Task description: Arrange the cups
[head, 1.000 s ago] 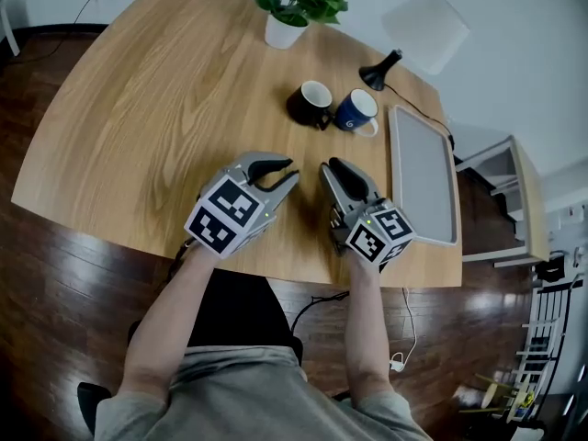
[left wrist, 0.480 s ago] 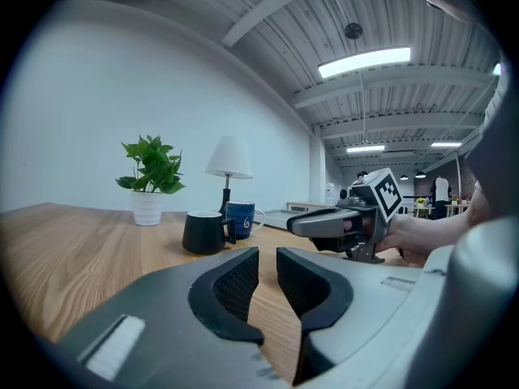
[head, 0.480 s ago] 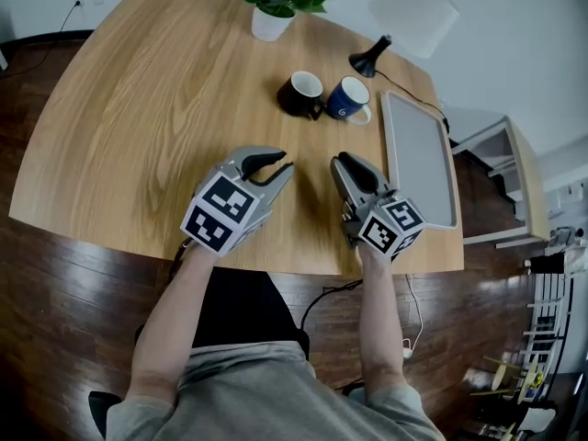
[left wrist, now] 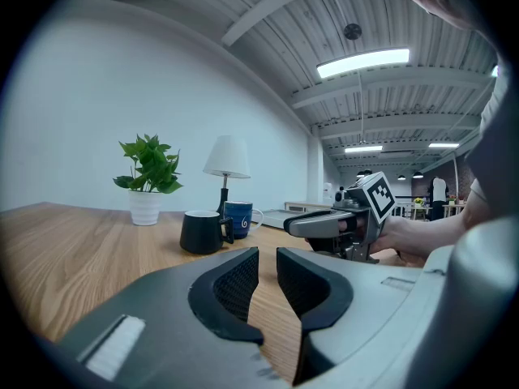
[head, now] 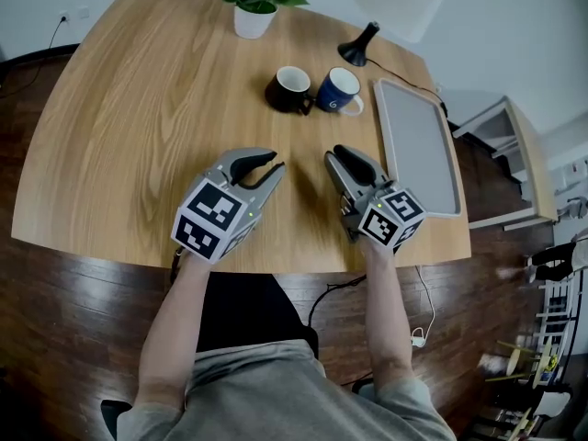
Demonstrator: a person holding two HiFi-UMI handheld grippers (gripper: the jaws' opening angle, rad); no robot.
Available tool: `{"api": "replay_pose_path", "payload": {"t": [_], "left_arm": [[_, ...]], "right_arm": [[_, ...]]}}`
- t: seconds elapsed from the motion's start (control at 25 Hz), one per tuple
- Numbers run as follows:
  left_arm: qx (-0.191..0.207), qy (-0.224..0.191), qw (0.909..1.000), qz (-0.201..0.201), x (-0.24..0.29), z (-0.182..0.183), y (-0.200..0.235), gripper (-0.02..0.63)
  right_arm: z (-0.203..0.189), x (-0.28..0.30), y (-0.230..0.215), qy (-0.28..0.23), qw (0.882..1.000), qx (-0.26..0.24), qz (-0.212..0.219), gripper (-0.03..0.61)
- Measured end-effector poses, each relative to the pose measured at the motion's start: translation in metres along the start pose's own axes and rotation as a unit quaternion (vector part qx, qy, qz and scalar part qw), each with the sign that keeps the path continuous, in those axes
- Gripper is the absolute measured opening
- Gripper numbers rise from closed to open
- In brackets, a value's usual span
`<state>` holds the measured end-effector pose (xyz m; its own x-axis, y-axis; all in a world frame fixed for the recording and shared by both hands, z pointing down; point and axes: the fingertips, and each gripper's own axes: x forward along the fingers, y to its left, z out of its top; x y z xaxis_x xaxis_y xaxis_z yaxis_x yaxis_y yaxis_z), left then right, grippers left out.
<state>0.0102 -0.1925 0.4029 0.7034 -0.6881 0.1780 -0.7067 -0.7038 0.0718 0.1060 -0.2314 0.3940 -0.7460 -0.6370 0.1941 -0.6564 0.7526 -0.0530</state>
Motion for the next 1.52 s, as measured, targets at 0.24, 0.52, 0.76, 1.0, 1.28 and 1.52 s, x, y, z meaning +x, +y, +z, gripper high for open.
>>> {"api": "replay_pose_path", "payload": {"t": [0.24,0.52,0.76,1.0,1.28,1.52], "left_arm": [[0.0,0.0,1.0,0.0,-0.001,0.0,0.001,0.08],[0.0,-0.001,1.0,-0.002,-0.002,0.0,0.002,0.08],[0.0,-0.001,1.0,0.0,-0.002,0.0,0.002,0.08],[0.0,-0.002,1.0,0.0,-0.001,0.0,0.0,0.08],[0.0,-0.001,1.0,0.0,-0.002,0.0,0.0,0.08],[0.001,-0.001,1.0,0.0,-0.002,0.0,0.001,0.08]], "right_arm": [[0.004,-0.003,-0.018,0.009,1.0,0.0,-0.014,0.114],[0.017,-0.007,-0.041,0.013,0.999,-0.017,-0.033,0.115],[0.024,-0.006,-0.072,0.044,0.997,-0.043,-0.049,0.115],[0.027,-0.007,-0.088,0.063,0.995,-0.057,-0.057,0.121],[0.024,-0.005,-0.093,0.065,0.994,-0.057,-0.067,0.121],[0.023,0.009,-0.112,0.099,0.988,-0.087,-0.079,0.229]]}}
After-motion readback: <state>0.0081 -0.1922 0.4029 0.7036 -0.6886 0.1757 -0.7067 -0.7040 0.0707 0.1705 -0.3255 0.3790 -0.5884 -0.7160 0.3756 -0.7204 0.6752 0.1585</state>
